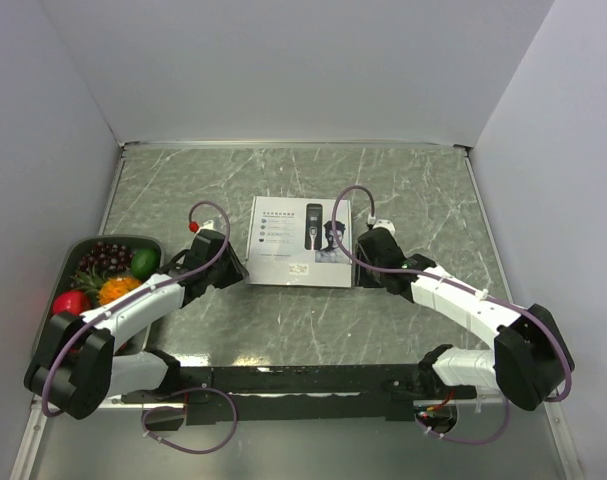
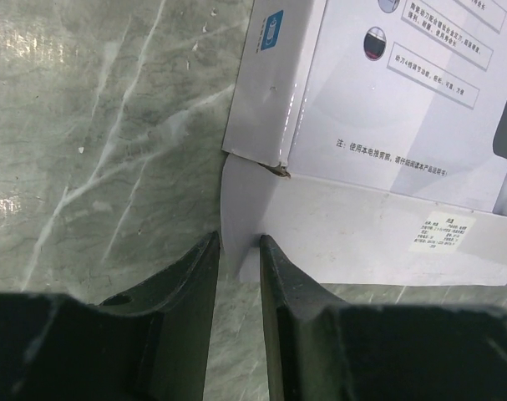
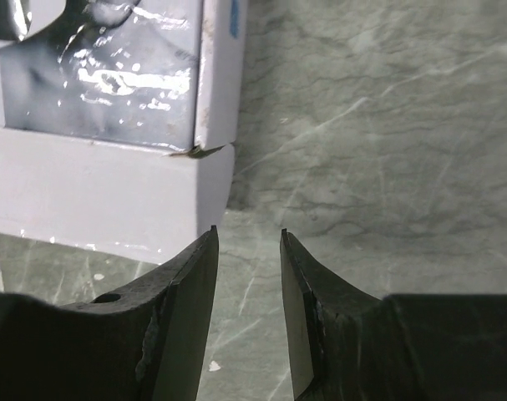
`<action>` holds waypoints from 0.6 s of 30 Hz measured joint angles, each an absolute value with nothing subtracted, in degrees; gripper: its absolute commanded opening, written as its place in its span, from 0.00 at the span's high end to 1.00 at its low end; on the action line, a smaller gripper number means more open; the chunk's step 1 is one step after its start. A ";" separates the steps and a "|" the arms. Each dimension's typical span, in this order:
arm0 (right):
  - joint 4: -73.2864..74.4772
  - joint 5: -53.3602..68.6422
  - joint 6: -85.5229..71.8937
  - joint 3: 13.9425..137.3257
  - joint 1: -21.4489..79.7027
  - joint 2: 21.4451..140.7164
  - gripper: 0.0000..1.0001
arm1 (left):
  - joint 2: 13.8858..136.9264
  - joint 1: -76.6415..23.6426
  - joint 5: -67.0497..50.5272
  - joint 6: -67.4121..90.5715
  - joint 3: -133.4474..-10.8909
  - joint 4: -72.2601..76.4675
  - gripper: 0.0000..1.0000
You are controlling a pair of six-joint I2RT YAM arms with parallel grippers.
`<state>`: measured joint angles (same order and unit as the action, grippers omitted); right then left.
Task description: Sort the hair-cutting tools
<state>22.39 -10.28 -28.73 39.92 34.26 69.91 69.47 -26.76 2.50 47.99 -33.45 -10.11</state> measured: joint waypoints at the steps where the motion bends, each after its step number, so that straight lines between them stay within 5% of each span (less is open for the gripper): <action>1: 22.79 -11.38 -28.88 40.32 34.26 69.95 0.56 | 69.49 -26.85 2.55 47.99 -33.45 -10.04 0.68; 18: 17.98 -12.29 -29.41 41.19 33.85 76.51 0.55 | 68.25 -27.09 4.56 48.31 -33.78 -11.14 0.67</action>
